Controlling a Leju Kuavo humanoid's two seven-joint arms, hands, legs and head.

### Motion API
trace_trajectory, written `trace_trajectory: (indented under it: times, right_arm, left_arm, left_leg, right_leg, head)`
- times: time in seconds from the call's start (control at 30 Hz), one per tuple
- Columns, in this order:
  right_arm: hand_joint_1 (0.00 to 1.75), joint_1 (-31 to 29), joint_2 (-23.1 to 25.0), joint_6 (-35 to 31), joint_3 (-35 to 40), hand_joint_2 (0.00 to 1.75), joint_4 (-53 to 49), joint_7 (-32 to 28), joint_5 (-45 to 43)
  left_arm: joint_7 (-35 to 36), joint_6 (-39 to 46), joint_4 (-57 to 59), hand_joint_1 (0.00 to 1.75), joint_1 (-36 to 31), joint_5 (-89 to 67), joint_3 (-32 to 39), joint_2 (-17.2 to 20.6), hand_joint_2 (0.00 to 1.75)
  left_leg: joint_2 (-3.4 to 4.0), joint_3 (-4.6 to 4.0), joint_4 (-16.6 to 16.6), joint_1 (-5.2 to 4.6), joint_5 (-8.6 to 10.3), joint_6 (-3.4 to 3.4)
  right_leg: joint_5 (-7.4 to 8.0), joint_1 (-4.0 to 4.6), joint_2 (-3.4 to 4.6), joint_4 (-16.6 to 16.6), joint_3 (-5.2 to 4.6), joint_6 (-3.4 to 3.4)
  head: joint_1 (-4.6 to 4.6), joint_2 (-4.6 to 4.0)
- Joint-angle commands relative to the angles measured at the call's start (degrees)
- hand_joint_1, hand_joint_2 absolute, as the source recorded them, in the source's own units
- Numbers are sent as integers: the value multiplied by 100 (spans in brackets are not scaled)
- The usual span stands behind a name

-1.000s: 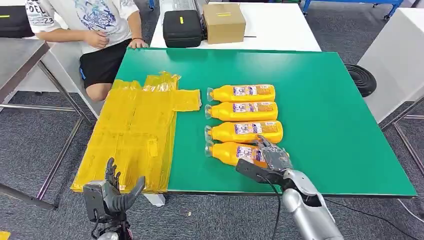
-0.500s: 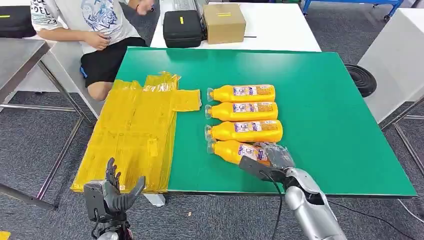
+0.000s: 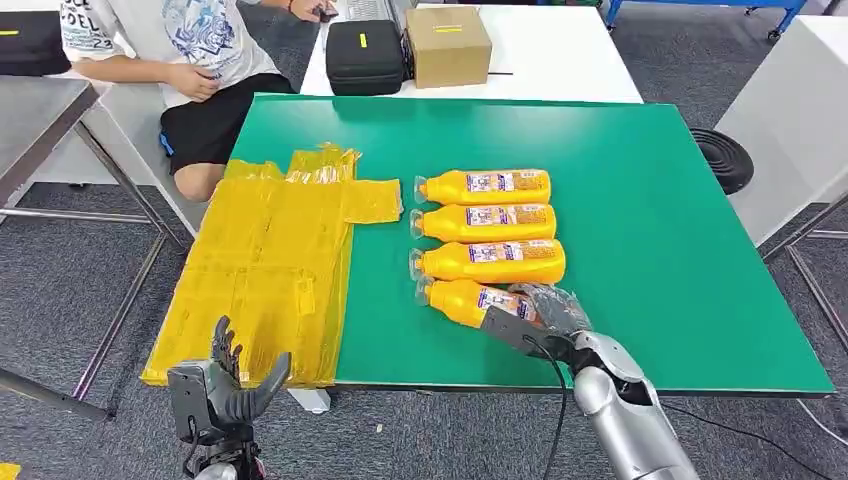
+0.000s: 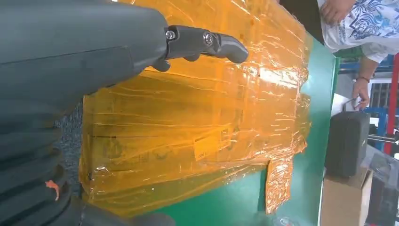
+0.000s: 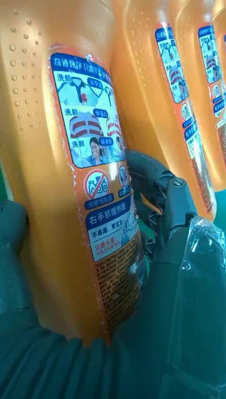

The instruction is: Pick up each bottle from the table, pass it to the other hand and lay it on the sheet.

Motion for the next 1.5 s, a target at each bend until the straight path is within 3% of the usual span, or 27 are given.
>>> trace_trajectory:
  times: [0.03,0.23,0.3,0.43,0.8,0.93,1.13,1.2,1.37,1.5]
  right_arm:
    - [175,320,-27,25,-78,175,649,-107,-66]
    - [175,95,251,-365,-254,175,430,-880,-610]
    - [175,40,337,-425,-286,175,206,-1494,-992]
    - [175,94,485,-416,-267,175,-331,-2524,-1579]
    - [175,326,751,-697,-432,175,-854,-2846,-1810]
    - [175,473,909,-745,-520,175,-1008,-2977,-1927]
    - [175,470,925,-743,-507,175,-986,-2980,-1928]
    - [175,376,979,-804,-501,175,-793,-3118,-1968]
    - [175,65,1357,-1025,-271,175,-174,-3482,-2037]
    - [175,-231,1652,-858,-32,175,430,-3668,-2252]
  left_arm:
    - [8,-18,385,0,-89,53,8,90,175]
    - [-55,17,391,0,-167,16,62,33,175]
    - [-58,22,379,0,-177,7,68,38,175]
    - [-177,12,386,0,-158,33,54,69,175]
    - [-324,-95,301,0,-136,245,-21,85,175]
    - [-310,-932,201,0,-130,907,-210,227,175]
    - [-308,-944,194,0,-135,919,-202,244,175]
    - [-237,-1940,127,0,-162,1534,-402,427,175]
    - [-158,-2624,27,0,-652,1105,-895,690,175]
    - [-135,-2952,85,0,-983,931,-1225,681,175]
  left_leg:
    - [-18,26,-17,7,0,-2]
    - [-7,26,-13,4,-4,-3]
    - [1,19,-8,3,-4,-3]
    - [19,10,-4,0,-3,-4]
    - [10,-21,-4,0,5,-2]
    - [6,-42,-3,0,6,-4]
    - [13,-39,-4,-1,1,-5]
    - [12,-35,-4,0,0,-6]
    - [16,-50,-2,2,5,-6]
    - [20,-42,-3,4,5,-8]
  right_leg:
    - [-5,10,-27,-23,37,-16]
    - [-5,7,-15,-16,31,-14]
    - [0,5,-4,-10,76,-9]
    - [11,2,13,0,60,-17]
    - [7,1,-1,2,37,-20]
    - [9,2,-2,2,18,-20]
    - [7,3,2,2,17,-23]
    - [6,5,0,0,20,-25]
    - [12,5,6,3,6,-22]
    - [12,8,8,3,14,-28]
  head:
    - [0,0]
    - [0,0]
    - [0,0]
    - [0,0]
    - [0,0]
    - [-2,0]
    - [-2,0]
    - [-2,0]
    - [0,0]
    - [0,0]
